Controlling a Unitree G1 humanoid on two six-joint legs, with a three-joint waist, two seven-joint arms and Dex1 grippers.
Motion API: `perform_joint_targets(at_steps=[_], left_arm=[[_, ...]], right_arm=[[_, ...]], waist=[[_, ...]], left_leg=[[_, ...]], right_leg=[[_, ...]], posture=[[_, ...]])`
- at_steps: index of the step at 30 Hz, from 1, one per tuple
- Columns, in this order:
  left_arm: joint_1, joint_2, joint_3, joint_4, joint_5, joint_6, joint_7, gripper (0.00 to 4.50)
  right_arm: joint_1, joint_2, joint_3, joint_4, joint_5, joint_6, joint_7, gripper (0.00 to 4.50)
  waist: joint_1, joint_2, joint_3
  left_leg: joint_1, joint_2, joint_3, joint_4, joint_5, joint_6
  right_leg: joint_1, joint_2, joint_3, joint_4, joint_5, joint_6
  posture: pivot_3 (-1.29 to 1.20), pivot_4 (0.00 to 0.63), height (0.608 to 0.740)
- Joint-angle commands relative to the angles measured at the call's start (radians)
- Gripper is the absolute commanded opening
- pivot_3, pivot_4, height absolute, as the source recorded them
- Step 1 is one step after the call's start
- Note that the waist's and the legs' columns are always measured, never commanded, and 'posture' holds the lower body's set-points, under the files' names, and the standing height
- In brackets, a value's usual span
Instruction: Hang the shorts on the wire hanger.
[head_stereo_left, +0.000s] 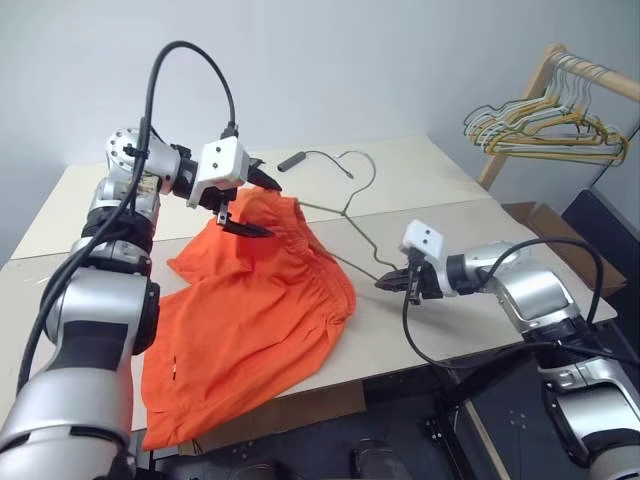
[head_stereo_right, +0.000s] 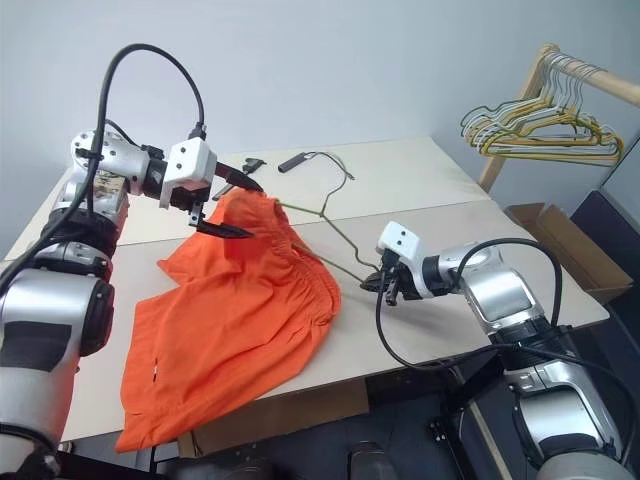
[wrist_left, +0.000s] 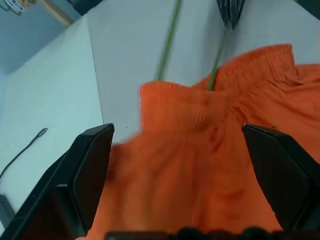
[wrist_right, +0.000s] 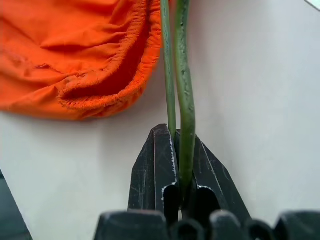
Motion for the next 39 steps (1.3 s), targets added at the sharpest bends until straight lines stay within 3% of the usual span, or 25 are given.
perform_joint_targets(at_steps=[1,5,7,19,28,34,39], left_arm=[[-0.063,-0.006,-0.004,0.025,0.034,-0.026,0.0,4.46],[-0.078,-0.013,-0.021,0.045,0.055,-0.02,-0.025,4.46],[-0.083,-0.012,-0.052,0.049,0.04,-0.006,-0.026,4.04],[-0.063,0.029,-0.279,0.028,-0.077,0.017,-0.026,0.12],[-0.049,0.057,-0.346,-0.004,-0.174,0.027,-0.026,0.05],[-0.041,0.074,-0.345,-0.011,-0.176,0.013,-0.026,0.0],[-0.041,0.08,-0.319,-0.006,-0.173,0.008,-0.026,0.0]], right_arm=[[-0.017,0.004,-0.02,-0.062,-0.012,-0.03,-0.015,0.0],[-0.02,0.013,-0.007,-0.071,-0.033,-0.036,-0.031,0.0],[-0.019,0.016,-0.005,-0.071,-0.039,-0.041,-0.029,0.0],[0.001,0.016,0.027,-0.097,-0.103,-0.118,-0.038,0.0],[0.04,0.04,0.036,-0.056,-0.218,-0.314,-0.145,0.0],[0.054,0.03,-0.015,-0.062,-0.226,-0.325,-0.17,1.85],[0.109,-0.031,-0.191,-0.122,-0.133,-0.241,-0.178,3.64]], waist=[[0.0,0.0,0.0],[0.0,0.0,0.0],[-0.001,0.0,0.0],[-0.007,0.0,0.0],[-0.015,0.0,0.0],[-0.023,0.0,0.0],[-0.018,0.0,0.0]], left_leg=[[0.0,0.0,0.0,0.0,0.0,0.0],[0.0,0.0,0.0,0.0,0.0,0.0],[0.0,0.0,0.0,0.0,0.0,0.0],[0.0,0.0,0.0,0.0,0.0,0.001],[0.0,0.0,0.0,0.001,-0.001,0.001],[0.0,0.0,0.0,0.001,-0.001,0.001],[0.0,-0.001,0.0,0.001,-0.001,0.001]], right_leg=[[0.0,0.0,0.0,0.0,0.0,0.0],[0.0,0.0,0.0,0.001,0.0,0.0],[0.0,0.0,0.0,0.001,0.0,0.0],[-0.001,0.0,0.001,0.002,0.0,0.0],[-0.001,0.0,0.001,0.002,0.0,0.001],[-0.001,0.0,0.001,0.002,0.0,0.001],[-0.001,-0.001,0.001,0.001,0.0,0.001]], posture=[[-0.12,0.0,0.74],[-0.12,0.0,0.74],[-0.12,0.0,0.74],[-0.13,0.0,0.74],[-0.13,0.0,0.74],[-0.14,0.0,0.74],[-0.14,0.0,0.74]])
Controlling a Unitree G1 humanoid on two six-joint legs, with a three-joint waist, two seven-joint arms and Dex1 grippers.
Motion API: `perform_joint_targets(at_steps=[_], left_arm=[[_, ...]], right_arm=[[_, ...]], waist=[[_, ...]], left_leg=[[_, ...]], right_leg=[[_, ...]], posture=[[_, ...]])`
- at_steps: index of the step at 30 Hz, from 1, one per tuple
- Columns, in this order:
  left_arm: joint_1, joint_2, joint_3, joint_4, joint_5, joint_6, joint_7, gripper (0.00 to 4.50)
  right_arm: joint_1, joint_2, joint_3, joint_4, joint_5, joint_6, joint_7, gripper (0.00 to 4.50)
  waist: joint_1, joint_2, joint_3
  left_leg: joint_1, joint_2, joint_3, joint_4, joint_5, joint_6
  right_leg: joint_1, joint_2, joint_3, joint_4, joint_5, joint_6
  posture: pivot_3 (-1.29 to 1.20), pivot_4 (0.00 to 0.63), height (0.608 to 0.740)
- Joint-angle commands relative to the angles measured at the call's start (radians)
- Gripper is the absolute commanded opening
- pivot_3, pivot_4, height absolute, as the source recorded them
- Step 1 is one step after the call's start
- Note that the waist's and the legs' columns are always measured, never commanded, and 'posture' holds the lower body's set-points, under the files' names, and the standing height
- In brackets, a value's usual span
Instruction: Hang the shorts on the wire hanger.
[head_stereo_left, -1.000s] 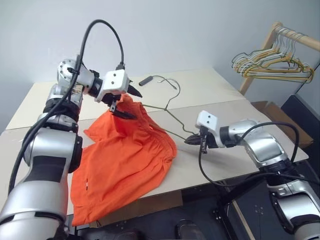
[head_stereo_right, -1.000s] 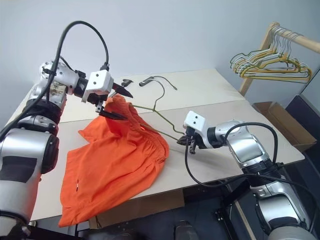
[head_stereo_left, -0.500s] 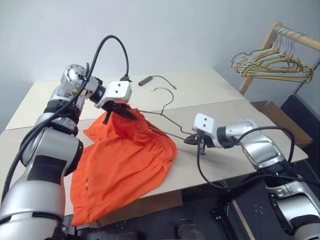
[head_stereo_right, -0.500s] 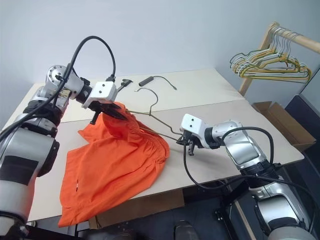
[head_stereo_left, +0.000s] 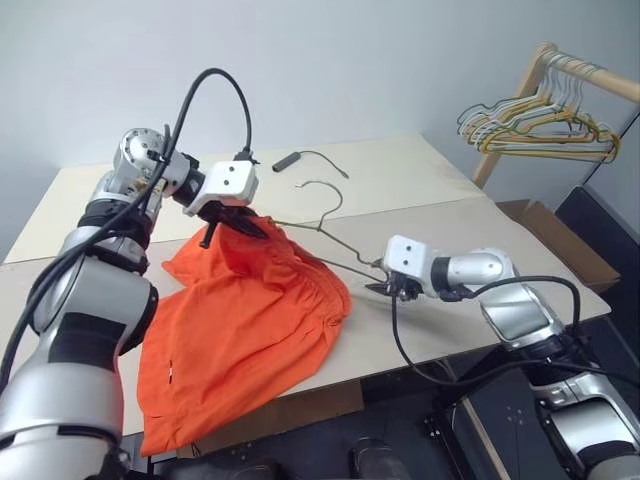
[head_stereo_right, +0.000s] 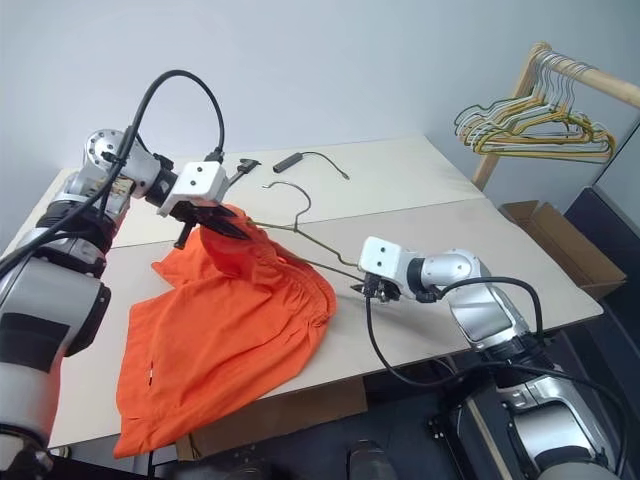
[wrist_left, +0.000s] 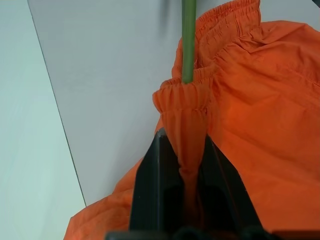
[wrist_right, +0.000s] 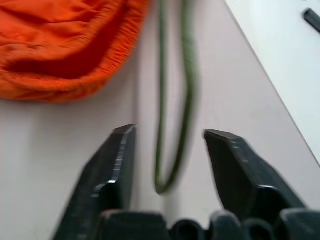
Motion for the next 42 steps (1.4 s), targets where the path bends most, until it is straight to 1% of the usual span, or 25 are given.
perform_joint_targets(at_steps=[1,2,3,5,6,8,10,12,14,16,18,20,22,24,27,31,34,37,42], left_arm=[[-0.014,0.019,0.04,-0.012,-0.02,-0.013,-0.003,0.0],[-0.014,0.019,0.043,-0.01,-0.016,-0.014,-0.003,0.0],[-0.014,0.02,0.047,-0.007,-0.013,-0.016,-0.003,0.0],[-0.018,0.015,0.067,0.01,0.006,-0.016,-0.003,0.0],[-0.02,0.013,0.075,0.016,0.016,-0.018,-0.003,0.0],[-0.025,0.008,0.091,0.023,0.029,-0.018,-0.003,0.0],[-0.027,0.004,0.105,0.026,0.036,-0.017,-0.003,0.0],[-0.029,0.0,0.122,0.03,0.05,-0.017,-0.003,0.0],[-0.029,-0.002,0.136,0.032,0.061,-0.018,-0.003,0.0],[-0.029,-0.002,0.146,0.033,0.069,-0.019,-0.003,0.0],[-0.028,-0.004,0.158,0.034,0.076,-0.015,-0.003,0.0],[-0.027,-0.007,0.168,0.034,0.085,-0.015,-0.003,0.0],[-0.026,-0.011,0.176,0.034,0.095,-0.019,-0.003,0.0],[-0.024,-0.015,0.184,0.033,0.098,-0.018,-0.003,0.0],[-0.022,-0.019,0.197,0.033,0.103,-0.017,-0.003,0.0],[-0.022,-0.023,0.209,0.034,0.106,-0.015,-0.003,0.0],[-0.02,-0.023,0.218,0.035,0.112,-0.015,-0.003,0.0],[-0.016,-0.022,0.226,0.033,0.116,-0.015,-0.003,0.0],[-0.006,-0.017,0.229,0.029,0.113,-0.016,-0.003,0.0]], right_arm=[[0.033,-0.059,-0.192,-0.089,0.1,0.071,-0.01,3.92],[0.048,-0.068,-0.225,-0.112,0.127,0.092,-0.006,4.32],[0.072,-0.076,-0.279,-0.145,0.166,0.124,-0.008,4.45],[0.147,-0.089,-0.426,-0.239,0.303,0.264,0.002,4.45],[0.179,-0.093,-0.472,-0.277,0.349,0.306,0.006,4.45],[0.265,-0.079,-0.534,-0.363,0.44,0.393,-0.003,4.45],[0.329,-0.061,-0.556,-0.424,0.496,0.459,-0.032,4.45],[0.382,0.026,-0.512,-0.475,0.541,0.59,-0.14,4.45],[0.427,0.113,-0.441,-0.52,0.531,0.645,-0.242,4.45],[0.45,0.204,-0.39,-0.542,0.521,0.663,-0.328,4.45],[0.469,0.354,-0.321,-0.532,0.504,0.69,-0.455,4.45],[0.487,0.441,-0.271,-0.532,0.497,0.7,-0.523,4.45],[0.5,0.492,-0.231,-0.539,0.494,0.686,-0.558,4.45],[0.496,0.529,-0.218,-0.533,0.515,0.692,-0.574,4.45],[0.472,0.544,-0.182,-0.499,0.497,0.684,-0.591,4.45],[0.426,0.567,-0.186,-0.433,0.503,0.687,-0.603,4.45],[0.402,0.571,-0.188,-0.4,0.499,0.677,-0.603,3.9],[0.387,0.582,-0.199,-0.376,0.513,0.694,-0.607,2.82],[0.392,0.581,-0.179,-0.373,0.505,0.695,-0.609,1.05]], waist=[[0.002,0.0,0.0],[0.001,0.0,0.0],[0.0,0.0,0.0],[-0.001,0.0,0.0],[0.0,0.0,0.0],[-0.001,0.0,0.0],[-0.003,0.0,0.0],[-0.009,-0.001,-0.001],[-0.012,-0.001,-0.001],[-0.017,0.0,0.0],[-0.024,0.0,0.0],[-0.031,0.0,0.0],[-0.033,0.0,0.0],[-0.033,0.0,0.0],[-0.034,0.0,0.0],[-0.036,0.0,0.0],[-0.038,0.0,0.0],[-0.04,0.0,0.0],[-0.04,0.0,0.0]], left_leg=[[0.0,0.0,0.0,0.0,0.0,0.0],[0.0,0.0,0.0,0.0,0.0,0.0],[0.0,0.0,0.0,0.0,0.0,0.001],[0.0,0.0,0.0,0.0,-0.001,0.001],[0.0,0.0,0.0,0.0,-0.001,0.001],[0.0,0.001,-0.001,0.0,-0.001,0.001],[0.001,0.001,-0.001,0.0,-0.001,0.001],[0.002,0.001,0.0,0.0,-0.001,0.001],[0.004,0.004,0.001,0.001,-0.001,0.001],[0.004,0.005,0.001,0.001,-0.001,0.001],[0.003,0.004,0.001,0.001,-0.001,0.001],[0.002,0.005,0.001,0.001,-0.001,0.001],[0.0,0.004,0.001,0.002,-0.001,0.001],[-0.002,0.004,0.001,0.005,-0.002,0.002],[-0.002,0.004,0.001,0.008,-0.003,0.004],[-0.001,0.004,0.001,0.008,-0.003,0.005],[-0.001,0.004,0.001,0.008,-0.003,0.005],[-0.001,0.004,0.001,0.008,-0.003,0.005],[-0.001,0.004,0.001,0.008,-0.003,0.005]], right_leg=[[0.0,0.0,0.0,0.0,0.0,0.0],[0.0,0.0,0.0,-0.001,0.0,0.0],[0.0,0.0,0.0,-0.001,0.0,0.0],[0.001,0.0,0.0,-0.001,0.0,0.0],[0.0,0.0,0.0,-0.001,0.0,0.0],[0.001,0.001,0.0,-0.001,0.0,0.0],[0.002,0.001,0.0,0.0,0.0,0.0],[0.002,0.001,0.001,0.0,0.0,0.0],[0.003,0.002,0.002,0.002,0.0,0.0],[0.003,0.002,0.002,0.003,0.0,-0.001],[0.001,0.002,0.003,0.003,0.0,-0.001],[0.001,0.002,0.002,0.003,0.0,0.0],[0.0,0.001,0.002,0.002,0.0,0.0],[0.0,0.001,0.002,0.002,0.0,0.002],[0.001,0.0,0.002,0.001,0.001,0.004],[0.002,0.0,0.002,0.001,0.001,0.004],[0.002,0.0,0.002,0.001,0.001,0.004],[0.001,0.0,0.002,0.001,0.001,0.004],[0.001,0.0,0.002,0.002,0.002,0.004]], posture=[[-0.14,0.0,0.74],[-0.15,0.0,0.74],[-0.16,0.0,0.74],[-0.16,0.0,0.74],[-0.17,0.0,0.74],[-0.17,0.0,0.74],[-0.17,0.0,0.74],[-0.17,0.0,0.74],[-0.17,0.0,0.74],[-0.18,0.0,0.74],[-0.18,0.0,0.74],[-0.18,0.0,0.74],[-0.18,0.0,0.74],[-0.18,0.0,0.74],[-0.18,0.0,0.74],[-0.18,0.0,0.74],[-0.17,0.0,0.74],[-0.17,0.0,0.74],[-0.17,0.0,0.74]])
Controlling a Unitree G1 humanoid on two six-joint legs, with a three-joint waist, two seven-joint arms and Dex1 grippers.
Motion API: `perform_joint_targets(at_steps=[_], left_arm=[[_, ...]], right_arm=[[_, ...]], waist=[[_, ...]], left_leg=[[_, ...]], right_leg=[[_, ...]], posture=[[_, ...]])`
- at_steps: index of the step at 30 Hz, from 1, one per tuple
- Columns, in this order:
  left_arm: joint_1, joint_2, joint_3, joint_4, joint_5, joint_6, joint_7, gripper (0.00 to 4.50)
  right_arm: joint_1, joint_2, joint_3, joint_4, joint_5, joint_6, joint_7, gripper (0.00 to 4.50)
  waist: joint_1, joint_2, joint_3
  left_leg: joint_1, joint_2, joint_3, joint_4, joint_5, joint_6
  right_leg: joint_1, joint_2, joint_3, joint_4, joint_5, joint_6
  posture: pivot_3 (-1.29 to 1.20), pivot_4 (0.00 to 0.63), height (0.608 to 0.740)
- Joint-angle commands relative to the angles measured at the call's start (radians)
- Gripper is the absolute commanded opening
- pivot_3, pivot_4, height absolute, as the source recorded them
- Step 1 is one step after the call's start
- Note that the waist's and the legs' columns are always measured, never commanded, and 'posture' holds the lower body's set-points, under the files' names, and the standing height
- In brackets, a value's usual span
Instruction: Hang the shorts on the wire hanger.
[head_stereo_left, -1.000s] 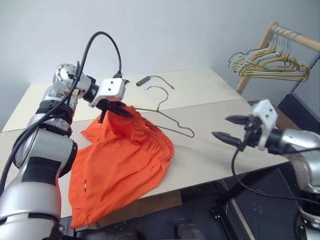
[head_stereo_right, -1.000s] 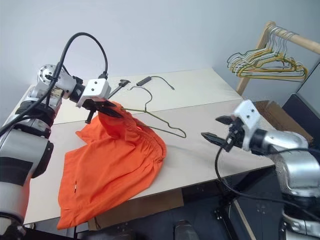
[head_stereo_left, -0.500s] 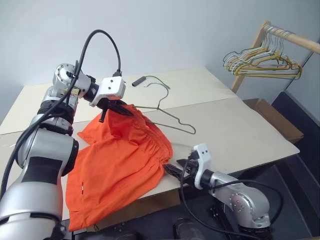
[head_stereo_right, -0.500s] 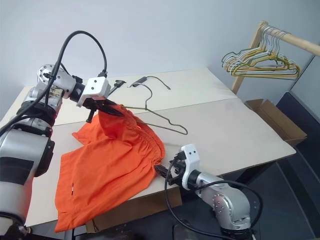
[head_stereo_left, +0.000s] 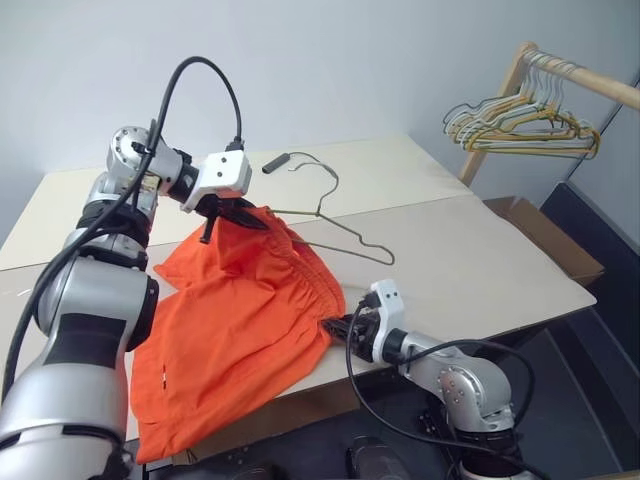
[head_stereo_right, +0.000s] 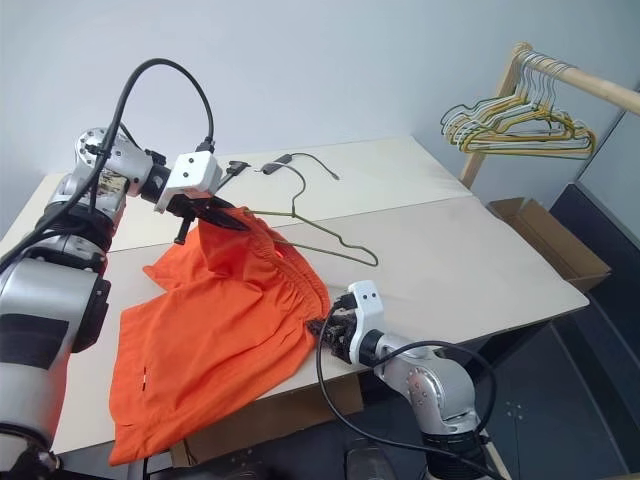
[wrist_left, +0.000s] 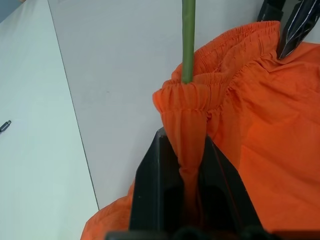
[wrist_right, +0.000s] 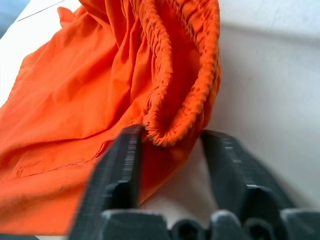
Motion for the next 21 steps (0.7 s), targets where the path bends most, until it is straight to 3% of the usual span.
perform_joint_targets(at_steps=[1,3,8,13,21], left_arm=[[-0.01,0.011,0.031,-0.012,-0.014,-0.008,-0.004,0.0],[-0.01,0.017,0.032,-0.013,-0.02,-0.004,-0.004,0.0],[0.004,0.066,-0.018,-0.049,-0.088,0.01,-0.004,0.0],[0.032,0.144,-0.101,-0.117,-0.205,0.01,-0.004,0.0],[0.078,0.27,-0.241,-0.284,-0.486,0.082,-0.004,0.0]], right_arm=[[-0.015,0.002,0.008,-0.018,0.01,-0.009,-0.005,0.7],[-0.021,0.005,-0.003,-0.009,0.004,-0.017,-0.015,0.06],[-0.042,-0.081,-0.068,-0.014,0.028,-0.029,0.042,0.06],[-0.06,-0.309,-0.086,-0.04,0.081,-0.053,0.258,0.06],[-0.214,-0.517,-0.065,0.158,0.096,-0.092,0.482,0.06]], waist=[[-0.001,0.0,0.0],[-0.002,0.0,0.0],[-0.008,0.0,0.0],[-0.009,0.0,0.0],[-0.01,0.0,0.0]], left_leg=[[0.0,0.0,0.0,0.0,0.0,0.0],[0.0,0.0,0.0,0.0,0.0,0.0],[0.0,0.0,0.0,0.0,0.0,0.0],[0.0,0.0,0.0,0.0,0.0,0.0],[0.001,0.001,0.0,0.0,0.0,0.001]], right_leg=[[0.0,0.0,0.0,0.0,0.0,0.0],[0.0,0.0,0.0,0.0,0.0,0.0],[0.0,0.0,0.0,0.0,0.0,0.0],[0.0,0.0,0.0,-0.001,0.0,0.0],[0.001,0.0,0.001,0.0,0.0,0.0]], posture=[[-0.17,0.0,0.74],[-0.16,0.0,0.74],[-0.16,0.0,0.74],[-0.16,0.0,0.74],[-0.14,0.0,0.74]])
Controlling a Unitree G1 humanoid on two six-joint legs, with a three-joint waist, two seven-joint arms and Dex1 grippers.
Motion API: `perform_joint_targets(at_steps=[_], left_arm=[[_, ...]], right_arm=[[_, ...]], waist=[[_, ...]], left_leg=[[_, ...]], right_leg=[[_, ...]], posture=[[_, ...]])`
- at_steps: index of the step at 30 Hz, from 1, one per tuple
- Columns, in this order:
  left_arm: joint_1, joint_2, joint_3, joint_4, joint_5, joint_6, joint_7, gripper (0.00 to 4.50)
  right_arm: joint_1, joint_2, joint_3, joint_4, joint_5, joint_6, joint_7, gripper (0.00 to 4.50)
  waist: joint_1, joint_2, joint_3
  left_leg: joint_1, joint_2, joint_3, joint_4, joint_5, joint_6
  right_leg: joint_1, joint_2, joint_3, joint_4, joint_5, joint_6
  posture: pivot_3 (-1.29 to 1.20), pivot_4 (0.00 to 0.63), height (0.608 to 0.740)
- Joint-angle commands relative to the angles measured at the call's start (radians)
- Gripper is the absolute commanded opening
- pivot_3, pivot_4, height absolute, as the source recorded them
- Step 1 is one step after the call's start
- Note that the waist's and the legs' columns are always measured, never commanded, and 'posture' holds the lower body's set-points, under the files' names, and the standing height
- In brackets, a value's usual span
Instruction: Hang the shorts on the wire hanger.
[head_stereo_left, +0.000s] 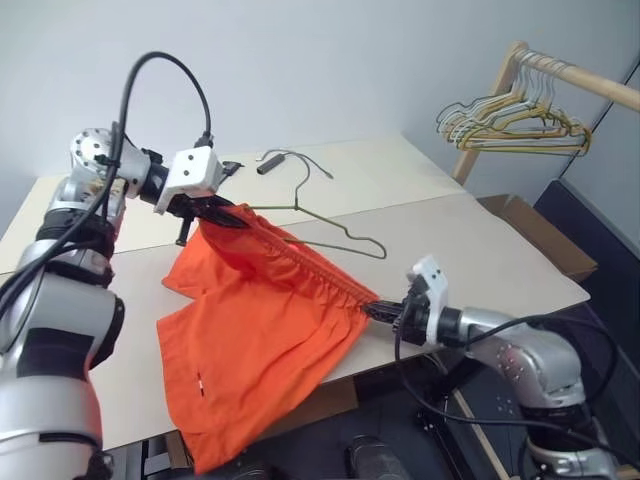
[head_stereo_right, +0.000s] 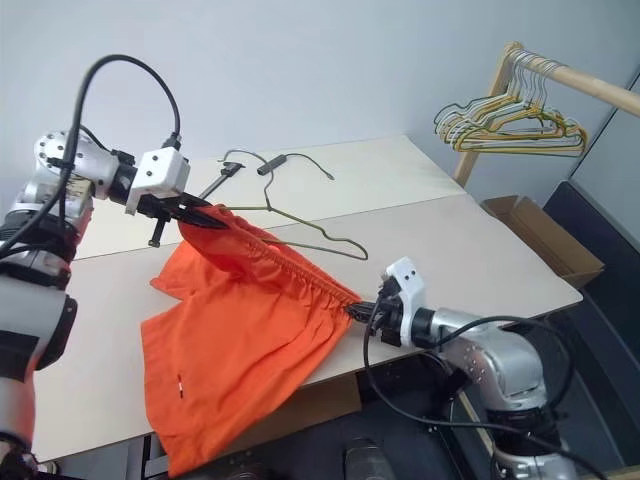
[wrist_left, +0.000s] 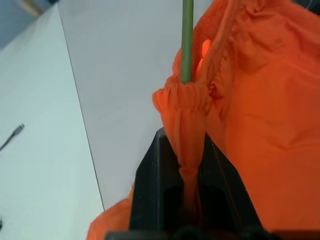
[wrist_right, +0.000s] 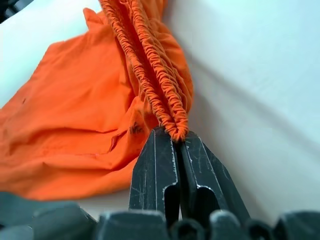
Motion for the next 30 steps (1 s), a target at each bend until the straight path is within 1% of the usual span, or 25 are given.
perform_joint_targets(at_steps=[1,6,10,17,20,26,30], left_arm=[[-0.002,0.075,-0.033,-0.07,-0.119,0.026,-0.004,0.0],[0.017,0.134,-0.102,-0.135,-0.188,0.027,-0.004,0.0],[0.021,0.153,-0.127,-0.132,-0.176,0.015,-0.004,0.0],[0.003,0.096,-0.067,-0.03,-0.076,-0.021,-0.004,0.0],[0.005,0.092,-0.068,-0.03,-0.075,-0.021,-0.004,0.0],[0.003,0.079,-0.072,0.004,0.012,-0.063,-0.004,0.0],[0.007,0.068,-0.067,0.005,0.038,-0.077,-0.004,0.0]], right_arm=[[-0.073,-0.058,0.0,0.119,-0.013,-0.025,0.083,0.06],[-0.147,-0.097,0.011,0.249,-0.041,-0.075,0.148,0.06],[-0.161,-0.125,0.01,0.265,-0.063,-0.132,0.183,0.06],[-0.142,-0.161,0.03,0.216,-0.08,-0.172,0.204,0.06],[-0.133,-0.168,0.035,0.194,-0.092,-0.187,0.202,0.06],[-0.129,-0.179,0.041,0.153,-0.132,-0.225,0.192,0.06],[-0.154,-0.2,0.058,0.111,-0.171,-0.25,0.193,0.06]], waist=[[0.002,0.0,0.0],[0.015,0.0,0.0],[0.029,0.0,0.0],[0.054,0.0,0.0],[0.055,0.0,0.0],[0.053,0.0,0.0],[0.052,0.0,0.0]], left_leg=[[0.0,0.0,0.0,0.0,0.0,0.0],[0.0,0.0,0.0,0.0,0.0,0.0],[-0.001,-0.001,0.0,0.0,0.0,0.0],[0.0,-0.001,0.001,0.001,0.0,0.0],[-0.001,-0.001,0.001,0.001,0.0,0.0],[-0.001,-0.003,0.002,0.001,0.0,0.0],[-0.001,-0.003,0.002,0.001,0.0,0.0]], right_leg=[[0.0,0.0,0.0,0.0,0.0,0.0],[0.0,0.0,0.0,0.0,0.0,0.0],[0.0,0.0,0.0,0.0,0.0,0.0],[0.0,0.0,0.0,0.0,0.0,0.0],[-0.001,0.0,-0.001,0.0,0.0,0.0],[-0.001,0.0,0.0,0.0,0.0,0.0],[-0.001,0.0,0.0,0.0,0.0,0.0]], posture=[[-0.13,0.0,0.74],[-0.12,0.0,0.74],[-0.11,0.0,0.74],[-0.11,0.0,0.74],[-0.12,0.0,0.74],[-0.12,0.0,0.74],[-0.12,0.0,0.74]])
